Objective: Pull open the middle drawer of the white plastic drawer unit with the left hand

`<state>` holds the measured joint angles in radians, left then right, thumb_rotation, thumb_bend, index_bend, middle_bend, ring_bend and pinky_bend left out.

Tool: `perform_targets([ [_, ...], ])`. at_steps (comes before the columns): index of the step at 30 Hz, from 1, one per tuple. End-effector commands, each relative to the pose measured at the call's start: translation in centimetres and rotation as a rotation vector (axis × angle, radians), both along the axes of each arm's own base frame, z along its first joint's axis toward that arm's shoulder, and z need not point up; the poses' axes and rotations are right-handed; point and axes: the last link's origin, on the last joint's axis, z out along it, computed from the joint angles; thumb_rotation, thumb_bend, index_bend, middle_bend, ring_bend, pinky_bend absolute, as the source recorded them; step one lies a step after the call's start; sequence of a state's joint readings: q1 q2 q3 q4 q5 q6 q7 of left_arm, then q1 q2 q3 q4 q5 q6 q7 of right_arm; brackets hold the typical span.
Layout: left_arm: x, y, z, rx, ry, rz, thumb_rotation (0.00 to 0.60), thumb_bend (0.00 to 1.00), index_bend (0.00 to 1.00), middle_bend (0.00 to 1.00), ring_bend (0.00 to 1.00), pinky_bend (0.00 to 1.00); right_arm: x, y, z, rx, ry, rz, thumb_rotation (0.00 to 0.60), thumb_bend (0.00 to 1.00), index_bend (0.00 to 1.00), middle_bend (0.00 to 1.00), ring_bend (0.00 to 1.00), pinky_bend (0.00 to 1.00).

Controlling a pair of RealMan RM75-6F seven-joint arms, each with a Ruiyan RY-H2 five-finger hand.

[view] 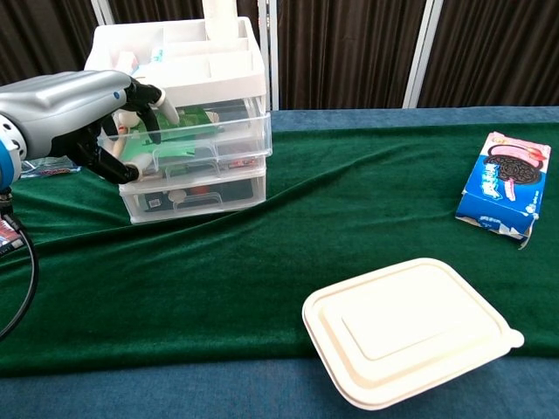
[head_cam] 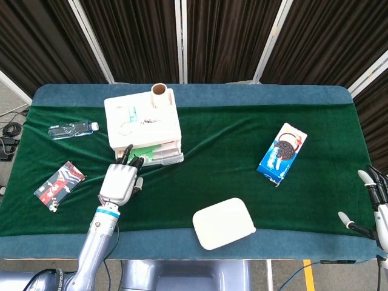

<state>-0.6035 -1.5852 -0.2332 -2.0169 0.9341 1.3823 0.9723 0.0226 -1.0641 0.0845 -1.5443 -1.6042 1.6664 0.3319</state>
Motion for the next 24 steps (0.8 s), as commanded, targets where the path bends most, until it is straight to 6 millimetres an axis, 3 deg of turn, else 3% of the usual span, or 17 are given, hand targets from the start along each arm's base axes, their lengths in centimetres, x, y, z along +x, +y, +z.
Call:
perform_targets([
  [1,-0.1,0.0,0.1,0.007,0.005,-0.003,0.6,0.54,0.23,0.31,0.18,0.3,0.0,0.0,0.0,0.0,0.0,0.001,0.6,0.08,0.06,0.0,0.0,0.0],
  [24,0.2,-1.6,0.1,0.021,-0.01,-0.063,0.6,0.54,0.28,0.36,0.23,0.35,0.0,0.0,0.1,-0.002,-0.001,0.001,0.6,0.08,0.06,0.0,0.0,0.0],
])
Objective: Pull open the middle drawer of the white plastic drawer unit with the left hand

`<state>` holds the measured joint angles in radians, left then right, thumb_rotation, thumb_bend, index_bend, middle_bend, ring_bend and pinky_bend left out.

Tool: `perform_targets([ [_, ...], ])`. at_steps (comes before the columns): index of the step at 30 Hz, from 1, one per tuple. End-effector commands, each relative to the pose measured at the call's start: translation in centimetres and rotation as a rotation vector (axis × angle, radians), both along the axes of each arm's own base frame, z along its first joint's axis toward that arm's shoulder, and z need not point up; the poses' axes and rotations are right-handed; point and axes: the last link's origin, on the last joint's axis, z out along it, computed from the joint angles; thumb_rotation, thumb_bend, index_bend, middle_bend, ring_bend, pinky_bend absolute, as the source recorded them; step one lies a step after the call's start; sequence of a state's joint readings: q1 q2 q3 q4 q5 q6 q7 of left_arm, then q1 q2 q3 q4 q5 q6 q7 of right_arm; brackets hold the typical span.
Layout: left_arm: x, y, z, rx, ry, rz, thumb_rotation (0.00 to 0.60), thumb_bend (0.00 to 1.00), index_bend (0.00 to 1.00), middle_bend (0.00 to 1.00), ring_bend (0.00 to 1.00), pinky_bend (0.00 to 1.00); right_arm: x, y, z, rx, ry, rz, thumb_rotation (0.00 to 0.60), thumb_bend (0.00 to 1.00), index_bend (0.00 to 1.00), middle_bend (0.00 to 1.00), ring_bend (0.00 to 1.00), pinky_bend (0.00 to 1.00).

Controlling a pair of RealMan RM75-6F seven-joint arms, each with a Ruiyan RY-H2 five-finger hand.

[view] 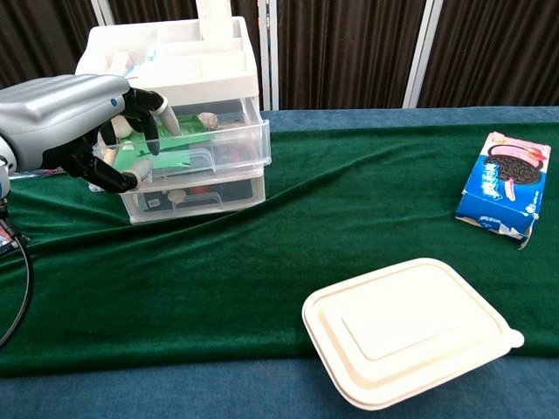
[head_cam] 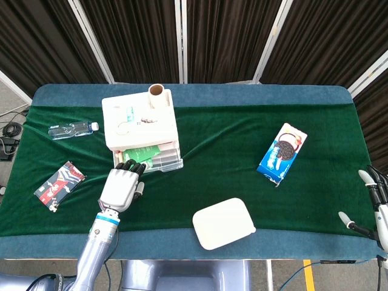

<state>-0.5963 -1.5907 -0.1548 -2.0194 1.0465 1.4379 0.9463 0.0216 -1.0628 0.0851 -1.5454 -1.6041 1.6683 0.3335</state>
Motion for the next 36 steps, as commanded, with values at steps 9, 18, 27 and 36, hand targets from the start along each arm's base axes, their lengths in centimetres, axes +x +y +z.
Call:
perform_targets([
  [9,0.2,-0.6,0.5,-0.047,-0.048,0.009,0.6,0.54,0.32,0.41,0.27,0.37,0.0,0.0,0.0,-0.001,0.001,0.0,0.6,0.08,0.06,0.0,0.0,0.0],
  [18,0.2,-1.0,0.6,-0.072,-0.066,0.001,0.6,0.55,0.38,0.47,0.32,0.4,0.0,0.0,0.0,-0.002,0.0,0.0,0.6,0.08,0.06,0.0,0.0,0.0],
  [27,0.6,-1.5,0.9,-0.085,-0.096,-0.02,0.6,0.55,0.41,0.5,0.35,0.42,0.0,0.0,0.0,-0.001,0.0,0.0,0.6,0.08,0.06,0.0,0.0,0.0],
  [36,0.5,-1.4,1.2,-0.054,-0.103,-0.03,0.6,0.55,0.36,0.46,0.33,0.41,0.0,0.0,0.0,-0.001,0.001,0.001,0.6,0.08,0.06,0.0,0.0,0.0],
])
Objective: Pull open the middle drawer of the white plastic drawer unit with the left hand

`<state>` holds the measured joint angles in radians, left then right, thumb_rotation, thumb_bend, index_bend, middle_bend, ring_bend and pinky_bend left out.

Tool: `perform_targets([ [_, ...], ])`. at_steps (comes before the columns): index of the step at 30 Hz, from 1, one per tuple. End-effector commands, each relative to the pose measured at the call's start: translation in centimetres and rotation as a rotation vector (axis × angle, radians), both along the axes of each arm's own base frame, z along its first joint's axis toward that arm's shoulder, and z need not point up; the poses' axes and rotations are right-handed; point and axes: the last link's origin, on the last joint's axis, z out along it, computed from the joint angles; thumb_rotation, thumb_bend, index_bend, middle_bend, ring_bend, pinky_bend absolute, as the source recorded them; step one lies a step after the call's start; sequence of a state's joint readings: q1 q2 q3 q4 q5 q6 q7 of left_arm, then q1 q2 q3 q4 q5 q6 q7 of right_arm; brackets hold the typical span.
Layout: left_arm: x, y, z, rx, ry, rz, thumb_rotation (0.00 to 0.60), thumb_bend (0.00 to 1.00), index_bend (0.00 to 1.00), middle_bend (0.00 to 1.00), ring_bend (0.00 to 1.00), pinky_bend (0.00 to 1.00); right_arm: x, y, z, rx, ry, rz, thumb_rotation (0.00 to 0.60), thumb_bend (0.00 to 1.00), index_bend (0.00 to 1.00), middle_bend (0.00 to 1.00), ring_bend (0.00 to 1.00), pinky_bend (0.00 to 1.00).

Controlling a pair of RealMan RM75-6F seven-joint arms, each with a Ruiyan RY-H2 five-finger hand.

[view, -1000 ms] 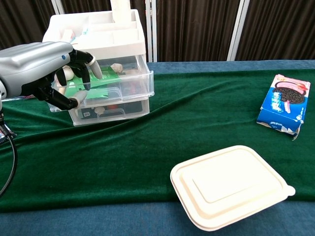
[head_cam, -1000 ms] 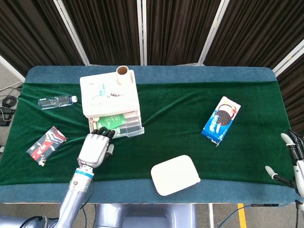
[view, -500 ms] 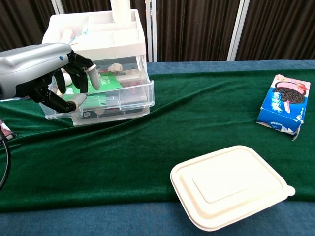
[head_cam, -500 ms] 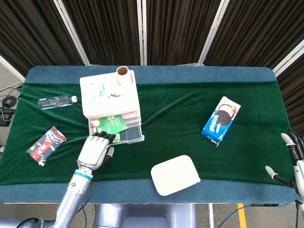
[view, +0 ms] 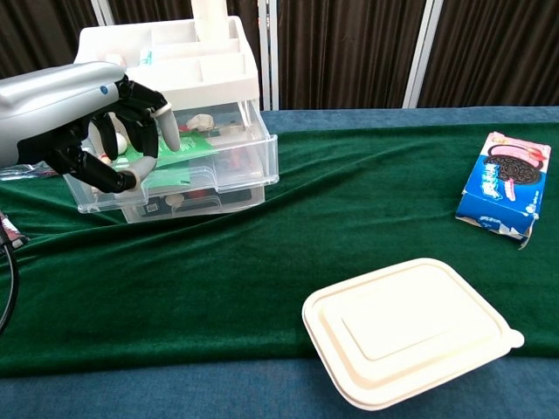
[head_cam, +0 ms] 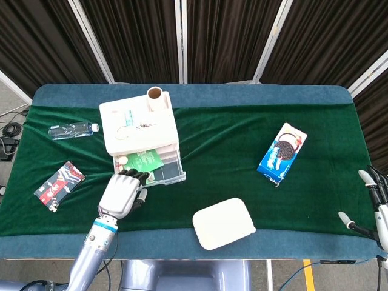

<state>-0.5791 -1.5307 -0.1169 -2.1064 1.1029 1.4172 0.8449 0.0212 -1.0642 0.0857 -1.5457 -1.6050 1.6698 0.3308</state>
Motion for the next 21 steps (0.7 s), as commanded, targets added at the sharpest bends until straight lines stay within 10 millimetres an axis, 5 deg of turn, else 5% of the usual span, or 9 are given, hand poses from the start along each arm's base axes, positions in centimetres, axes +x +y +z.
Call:
perform_targets([
  [1,-0.1,0.1,0.1,0.01,0.004,0.001,0.6,0.54,0.35,0.46,0.32,0.41,0.0,0.0,0.0,0.0,0.0,0.001,0.6,0.08,0.06,0.0,0.0,0.0],
  [11,-0.5,0.2,0.6,0.037,0.018,-0.006,0.6,0.39,0.09,0.12,0.03,0.19,0.0,0.0,-0.1,0.0,0.002,0.001,0.6,0.08,0.06,0.0,0.0,0.0],
  [21,-1.6,-0.8,2.4,0.141,-0.001,-0.082,0.6,0.39,0.05,0.06,0.0,0.11,-0.1,-0.1,-0.1,0.001,0.002,-0.003,0.6,0.08,0.06,0.0,0.0,0.0],
])
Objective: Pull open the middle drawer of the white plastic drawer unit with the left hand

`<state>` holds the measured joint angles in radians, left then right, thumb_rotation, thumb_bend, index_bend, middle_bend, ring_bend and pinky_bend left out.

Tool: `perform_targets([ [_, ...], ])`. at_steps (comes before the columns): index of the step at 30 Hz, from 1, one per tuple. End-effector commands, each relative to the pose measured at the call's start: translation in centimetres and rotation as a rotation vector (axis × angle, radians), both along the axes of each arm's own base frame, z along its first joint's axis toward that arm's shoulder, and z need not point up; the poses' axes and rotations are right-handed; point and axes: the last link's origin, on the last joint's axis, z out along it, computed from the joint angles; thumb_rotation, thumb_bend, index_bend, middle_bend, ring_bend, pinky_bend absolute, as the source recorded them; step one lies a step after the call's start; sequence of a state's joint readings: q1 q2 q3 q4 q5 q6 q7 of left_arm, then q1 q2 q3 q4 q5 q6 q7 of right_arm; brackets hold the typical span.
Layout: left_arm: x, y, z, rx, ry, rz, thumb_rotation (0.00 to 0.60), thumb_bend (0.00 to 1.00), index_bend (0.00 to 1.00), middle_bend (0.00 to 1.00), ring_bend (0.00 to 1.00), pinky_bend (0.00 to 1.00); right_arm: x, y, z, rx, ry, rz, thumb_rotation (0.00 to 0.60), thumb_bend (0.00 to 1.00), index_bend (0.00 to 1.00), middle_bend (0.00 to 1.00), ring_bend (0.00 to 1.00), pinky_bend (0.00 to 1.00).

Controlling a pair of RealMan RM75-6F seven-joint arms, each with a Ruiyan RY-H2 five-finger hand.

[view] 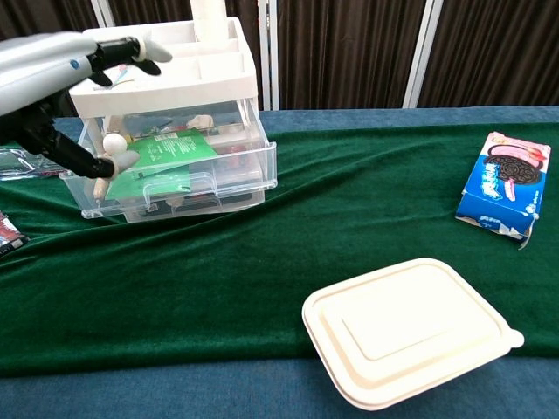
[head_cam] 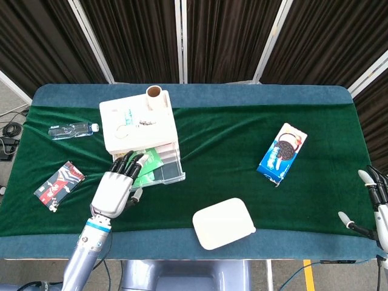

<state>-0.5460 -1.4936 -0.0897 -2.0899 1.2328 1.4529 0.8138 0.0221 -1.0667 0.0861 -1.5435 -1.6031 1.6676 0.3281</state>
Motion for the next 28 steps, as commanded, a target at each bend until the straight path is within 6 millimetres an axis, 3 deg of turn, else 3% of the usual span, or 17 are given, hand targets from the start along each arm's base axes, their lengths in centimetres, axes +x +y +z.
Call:
perform_targets([
  [1,-1.4,-0.7,1.1,0.073,-0.004,-0.03,0.6,0.39,0.05,0.06,0.0,0.1,0.0,0.0,0.0,0.001,0.001,-0.002,0.6,0.08,0.06,0.0,0.0,0.0],
  [14,-10.4,-3.3,6.1,0.22,0.023,0.095,0.6,0.39,0.0,0.0,0.0,0.0,0.2,-0.1,-0.5,0.009,0.024,-0.001,0.6,0.08,0.06,0.0,0.0,0.0],
  [23,-16.5,-6.3,6.6,0.245,0.096,0.209,0.6,0.37,0.0,0.0,0.0,0.0,0.5,-0.2,-1.1,0.015,0.045,0.003,0.6,0.08,0.06,0.0,0.0,0.0],
  [28,-18.2,-7.4,6.8,0.256,0.084,0.24,0.6,0.35,0.0,0.0,0.0,0.0,0.6,-0.2,-1.5,0.02,0.057,0.006,0.6,0.08,0.06,0.0,0.0,0.0],
])
